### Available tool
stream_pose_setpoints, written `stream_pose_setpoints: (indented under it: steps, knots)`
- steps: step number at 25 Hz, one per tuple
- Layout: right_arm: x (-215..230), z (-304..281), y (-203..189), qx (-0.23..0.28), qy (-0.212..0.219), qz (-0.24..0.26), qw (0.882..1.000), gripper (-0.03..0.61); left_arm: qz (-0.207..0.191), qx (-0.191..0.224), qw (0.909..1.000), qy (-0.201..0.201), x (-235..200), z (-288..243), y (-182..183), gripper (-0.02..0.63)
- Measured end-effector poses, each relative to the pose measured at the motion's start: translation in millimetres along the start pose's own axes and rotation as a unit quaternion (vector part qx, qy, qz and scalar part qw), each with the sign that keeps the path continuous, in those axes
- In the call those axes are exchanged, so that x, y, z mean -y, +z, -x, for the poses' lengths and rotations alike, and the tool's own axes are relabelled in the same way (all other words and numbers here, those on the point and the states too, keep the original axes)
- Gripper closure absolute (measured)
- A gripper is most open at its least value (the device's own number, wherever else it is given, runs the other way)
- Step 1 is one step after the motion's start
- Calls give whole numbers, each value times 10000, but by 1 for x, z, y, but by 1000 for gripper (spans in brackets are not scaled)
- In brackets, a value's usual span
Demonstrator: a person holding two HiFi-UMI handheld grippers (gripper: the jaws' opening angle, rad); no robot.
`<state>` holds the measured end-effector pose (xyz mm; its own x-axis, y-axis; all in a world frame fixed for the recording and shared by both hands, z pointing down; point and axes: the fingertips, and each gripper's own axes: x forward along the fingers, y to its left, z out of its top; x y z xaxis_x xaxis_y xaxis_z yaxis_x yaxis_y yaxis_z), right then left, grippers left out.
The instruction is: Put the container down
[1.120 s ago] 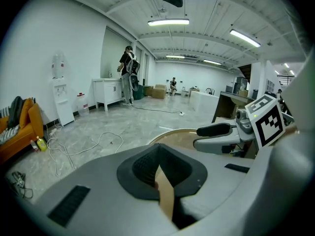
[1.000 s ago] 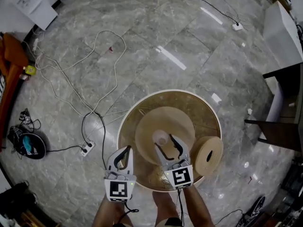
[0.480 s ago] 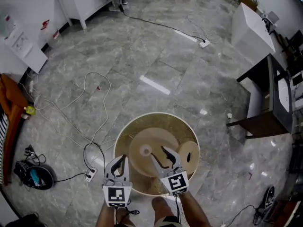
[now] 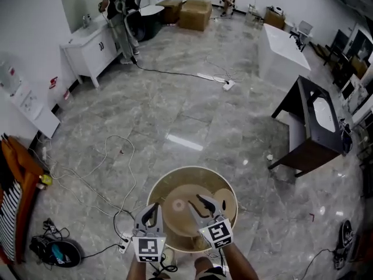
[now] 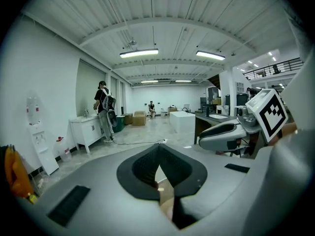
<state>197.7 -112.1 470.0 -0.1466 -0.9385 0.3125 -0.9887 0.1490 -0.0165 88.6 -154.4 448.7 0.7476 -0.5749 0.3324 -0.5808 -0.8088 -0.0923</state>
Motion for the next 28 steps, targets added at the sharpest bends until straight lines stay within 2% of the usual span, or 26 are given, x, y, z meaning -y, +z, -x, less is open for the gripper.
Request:
stream_pose_setpoints:
  steps: [6,11,20,24,28]
  knots:
    - [-7,59,48,255,-634,-13,9977,494,-359,245,9984,-350,17,47,49,597]
    - [-17,111,66,431,-1062,-158,9933,526,-401,388,9970,-536,30,81,68,597]
    - [-65,175,66,445,-1765,-104,9832,563,-613,555,9923,-919,38,147,62,597]
    - [-83,191,62,474,-1973,-154,9791,568,-506,564,9920,-1013,35,160,53,597]
    - [-97,209,54,489,-2182,-225,9744,577,-594,536,9905,-1121,39,172,48,597]
